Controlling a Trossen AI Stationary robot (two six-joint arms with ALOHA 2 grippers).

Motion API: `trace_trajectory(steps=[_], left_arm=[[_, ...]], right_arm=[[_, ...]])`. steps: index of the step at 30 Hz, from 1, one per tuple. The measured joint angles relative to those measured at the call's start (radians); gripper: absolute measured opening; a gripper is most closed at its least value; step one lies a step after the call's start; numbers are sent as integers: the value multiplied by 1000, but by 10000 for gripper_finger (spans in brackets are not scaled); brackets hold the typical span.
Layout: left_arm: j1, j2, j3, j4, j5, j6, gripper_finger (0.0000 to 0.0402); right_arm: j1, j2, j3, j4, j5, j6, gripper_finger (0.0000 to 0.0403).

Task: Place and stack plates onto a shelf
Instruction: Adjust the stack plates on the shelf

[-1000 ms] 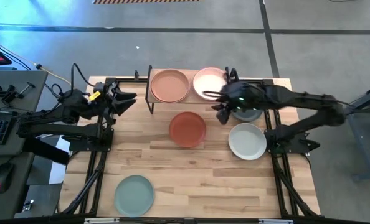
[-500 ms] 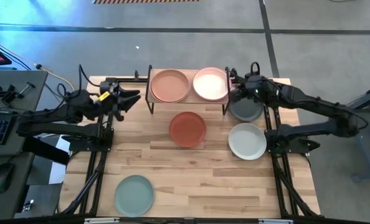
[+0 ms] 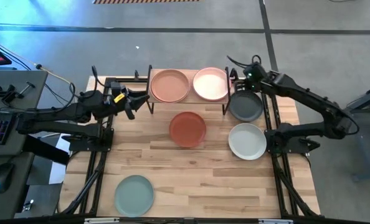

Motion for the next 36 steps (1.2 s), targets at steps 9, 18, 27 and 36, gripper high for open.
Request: trace_trajectory(steps=[9, 18, 27, 36], left_arm=[[0, 18, 0, 30, 8, 2, 156], [0, 19, 0, 30, 26, 2, 156], [0, 19, 0, 30, 25, 2, 156], [0, 19, 0, 29, 24, 9, 156]], right_arm=[[-27, 115, 0, 106, -123, 18, 0], [-20, 118, 0, 145, -161, 60, 0], [15, 175, 0, 179, -165, 87, 0], [19, 176, 0, 227, -173, 101, 0]])
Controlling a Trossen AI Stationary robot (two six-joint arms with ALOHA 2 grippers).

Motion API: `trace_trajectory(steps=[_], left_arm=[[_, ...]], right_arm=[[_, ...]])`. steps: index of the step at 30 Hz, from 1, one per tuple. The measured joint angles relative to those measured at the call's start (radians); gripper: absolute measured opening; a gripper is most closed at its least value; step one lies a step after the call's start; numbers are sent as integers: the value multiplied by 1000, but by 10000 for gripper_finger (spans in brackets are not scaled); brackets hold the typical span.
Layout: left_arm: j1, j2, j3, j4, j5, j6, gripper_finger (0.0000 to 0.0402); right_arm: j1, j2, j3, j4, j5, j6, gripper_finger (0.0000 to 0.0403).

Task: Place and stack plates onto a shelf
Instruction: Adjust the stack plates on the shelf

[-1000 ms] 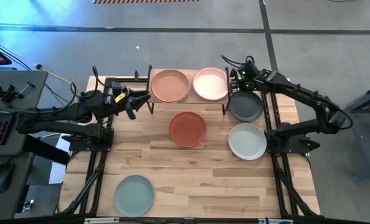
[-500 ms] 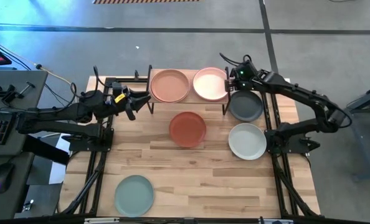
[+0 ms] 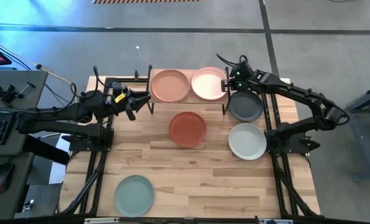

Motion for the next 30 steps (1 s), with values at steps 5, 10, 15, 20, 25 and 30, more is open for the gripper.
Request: trace_trajectory(steps=[5, 10, 15, 20, 25, 30], left_arm=[[0, 0, 0, 0, -4, 36, 156], [0, 0, 0, 0, -27, 37, 156], [0, 0, 0, 0, -28, 38, 156], [0, 0, 0, 0, -28, 47, 156], [0, 0, 0, 0, -27, 53, 156], [4, -13, -1, -5, -27, 89, 156]], right_arm=[[11, 0, 0, 8, -6, 13, 0], [15, 0, 0, 13, -10, 18, 0], [14, 0, 0, 44, -42, 33, 0], [15, 0, 0, 41, -52, 14, 0], [14, -12, 0, -41, 9, -31, 0], [6, -99, 0, -98, 66, -103, 0]])
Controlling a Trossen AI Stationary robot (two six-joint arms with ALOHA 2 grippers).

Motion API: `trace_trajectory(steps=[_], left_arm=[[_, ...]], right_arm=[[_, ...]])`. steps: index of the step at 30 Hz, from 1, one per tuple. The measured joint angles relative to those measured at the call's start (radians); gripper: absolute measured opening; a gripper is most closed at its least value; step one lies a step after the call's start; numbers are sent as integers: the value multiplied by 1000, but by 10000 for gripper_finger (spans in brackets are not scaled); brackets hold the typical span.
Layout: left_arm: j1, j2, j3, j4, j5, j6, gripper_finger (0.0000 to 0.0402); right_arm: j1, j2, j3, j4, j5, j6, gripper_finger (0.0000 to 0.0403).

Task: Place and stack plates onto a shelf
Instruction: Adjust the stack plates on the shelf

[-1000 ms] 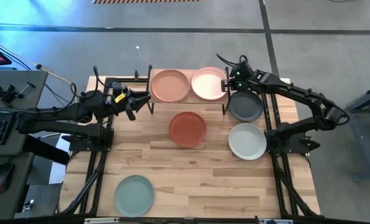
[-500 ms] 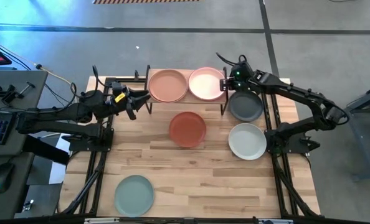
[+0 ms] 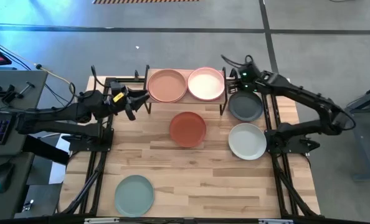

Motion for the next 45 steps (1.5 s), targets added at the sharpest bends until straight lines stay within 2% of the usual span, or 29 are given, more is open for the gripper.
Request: trace_trajectory(steps=[4, 6, 10, 13, 19, 23, 28, 33, 37, 41, 45], left_arm=[[27, -23, 0, 4, 8, 12, 156], [51, -31, 0, 4, 35, 31, 156], [121, -31, 13, 2, 154, 82, 156], [177, -10, 44, 4, 245, 136, 156], [283, 33, 123, 4, 377, 234, 156], [339, 47, 155, 7, 472, 208, 156], [350, 55, 155, -6, 475, 192, 156], [350, 77, 155, -5, 472, 182, 156], [352, 134, 155, -26, 470, 111, 156], [385, 228, 266, -194, 446, 128, 156], [434, 368, 451, -531, 373, 181, 150]], right_arm=[[1, -114, 0, -1, -42, -47, 0], [13, -174, 0, 15, -114, -83, 0], [72, -274, 0, 114, -299, -132, 0], [148, -316, 0, 250, -370, -142, 0], [322, -302, 1, 550, -377, -181, 0], [408, -254, 1, 619, -366, -206, 0], [463, -202, 1, 636, -311, -233, 0], [466, -181, 1, 662, -302, -228, 0], [465, -181, 1, 662, -236, -213, 0], [465, -181, 1, 665, -233, -208, 0], [465, -181, 1, 661, -234, -201, 0]])
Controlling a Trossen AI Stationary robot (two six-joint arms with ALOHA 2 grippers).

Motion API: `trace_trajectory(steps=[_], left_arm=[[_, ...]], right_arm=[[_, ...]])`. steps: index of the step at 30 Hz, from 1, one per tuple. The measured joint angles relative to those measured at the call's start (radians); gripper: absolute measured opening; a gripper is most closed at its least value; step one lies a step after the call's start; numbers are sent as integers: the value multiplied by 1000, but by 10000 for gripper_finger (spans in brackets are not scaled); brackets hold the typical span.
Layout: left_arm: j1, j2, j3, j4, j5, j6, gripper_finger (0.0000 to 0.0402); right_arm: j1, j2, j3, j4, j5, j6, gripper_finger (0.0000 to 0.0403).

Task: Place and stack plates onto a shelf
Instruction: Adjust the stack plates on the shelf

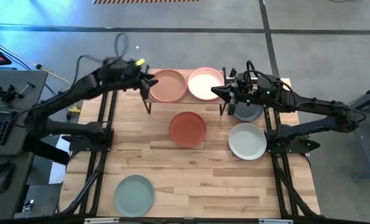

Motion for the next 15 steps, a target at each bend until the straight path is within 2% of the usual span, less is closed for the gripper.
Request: trace_trajectory(steps=[3, 6, 11, 15], left_arm=[[27, 108, 106, -203, -20, 17, 130], [43, 189, 150, -310, -19, 42, 102], [63, 267, 152, -360, -40, 40, 45], [92, 304, 152, -399, -107, 55, 5]], right_arm=[[0, 0, 0, 0, 0, 1, 0], [0, 0, 0, -1, 0, 3, 0], [0, 0, 0, -3, 0, 28, 0], [0, 0, 0, -9, 0, 29, 0]])
